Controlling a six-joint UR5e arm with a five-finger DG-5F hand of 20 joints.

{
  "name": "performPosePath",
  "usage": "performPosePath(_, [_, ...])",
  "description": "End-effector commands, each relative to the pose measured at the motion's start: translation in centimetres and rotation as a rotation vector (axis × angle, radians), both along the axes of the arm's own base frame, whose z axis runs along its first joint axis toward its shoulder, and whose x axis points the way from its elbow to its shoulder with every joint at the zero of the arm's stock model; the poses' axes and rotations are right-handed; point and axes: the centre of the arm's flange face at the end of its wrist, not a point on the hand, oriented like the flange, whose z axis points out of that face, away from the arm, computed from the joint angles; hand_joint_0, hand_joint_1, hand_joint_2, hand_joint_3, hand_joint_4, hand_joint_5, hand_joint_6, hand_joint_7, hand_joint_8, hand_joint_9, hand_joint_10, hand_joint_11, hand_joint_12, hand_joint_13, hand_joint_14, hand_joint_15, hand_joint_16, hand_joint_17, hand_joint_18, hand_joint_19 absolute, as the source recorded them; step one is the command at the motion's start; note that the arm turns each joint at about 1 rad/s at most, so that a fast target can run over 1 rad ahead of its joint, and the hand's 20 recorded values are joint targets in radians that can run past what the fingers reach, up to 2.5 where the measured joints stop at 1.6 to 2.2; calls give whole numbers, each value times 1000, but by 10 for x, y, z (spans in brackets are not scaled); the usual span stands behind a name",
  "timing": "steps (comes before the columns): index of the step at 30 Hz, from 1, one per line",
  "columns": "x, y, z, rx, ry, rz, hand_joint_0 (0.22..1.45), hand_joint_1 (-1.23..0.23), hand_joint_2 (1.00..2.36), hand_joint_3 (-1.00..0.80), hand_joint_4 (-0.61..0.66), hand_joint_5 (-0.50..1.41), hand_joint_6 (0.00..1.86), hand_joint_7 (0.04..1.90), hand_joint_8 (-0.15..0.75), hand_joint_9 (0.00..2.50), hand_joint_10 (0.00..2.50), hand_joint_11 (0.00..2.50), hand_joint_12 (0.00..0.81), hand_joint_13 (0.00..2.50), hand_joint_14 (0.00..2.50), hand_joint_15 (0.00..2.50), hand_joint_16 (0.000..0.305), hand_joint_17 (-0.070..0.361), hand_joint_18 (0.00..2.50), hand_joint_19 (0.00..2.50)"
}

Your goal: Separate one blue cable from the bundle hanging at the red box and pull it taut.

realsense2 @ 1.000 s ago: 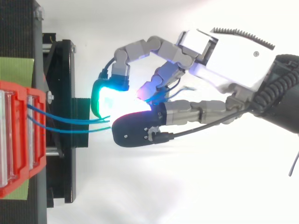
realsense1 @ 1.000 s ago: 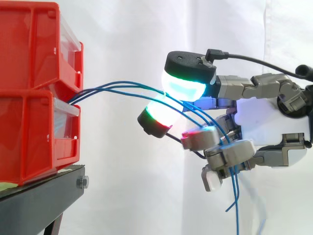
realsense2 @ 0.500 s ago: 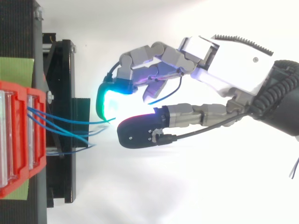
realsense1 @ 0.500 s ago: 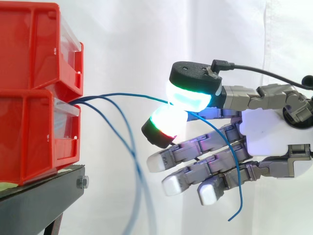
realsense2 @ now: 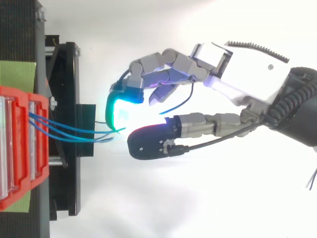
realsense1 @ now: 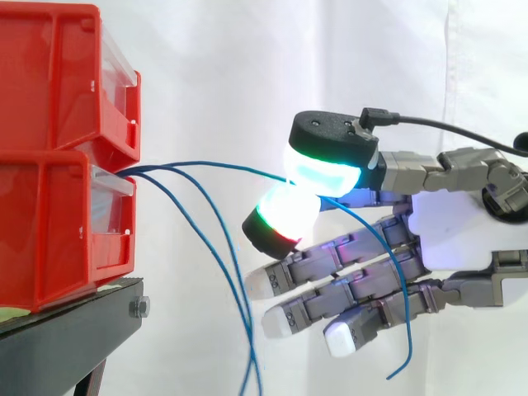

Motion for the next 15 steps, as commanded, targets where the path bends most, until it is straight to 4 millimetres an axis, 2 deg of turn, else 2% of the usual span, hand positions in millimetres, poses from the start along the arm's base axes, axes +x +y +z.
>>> performPosePath(1, [-7, 3, -18, 26, -19, 0, 589, -730, 1019, 17, -183, -136, 880, 1211, 218, 629, 7, 194, 335, 451, 10, 252, 48, 108, 620, 641])
performPosePath(5, [-10, 8, -28, 42, -43, 9, 590, -735, 1016, 30, -163, -131, 881, 1212, 236, 645, 7, 194, 347, 463, 9, 250, 50, 113, 635, 634])
performPosePath(15, [-15, 18, -32, 23, 4, 24, 590, -739, 1014, 39, -144, -127, 880, 1211, 246, 653, 9, 198, 357, 467, 10, 259, 52, 117, 644, 638])
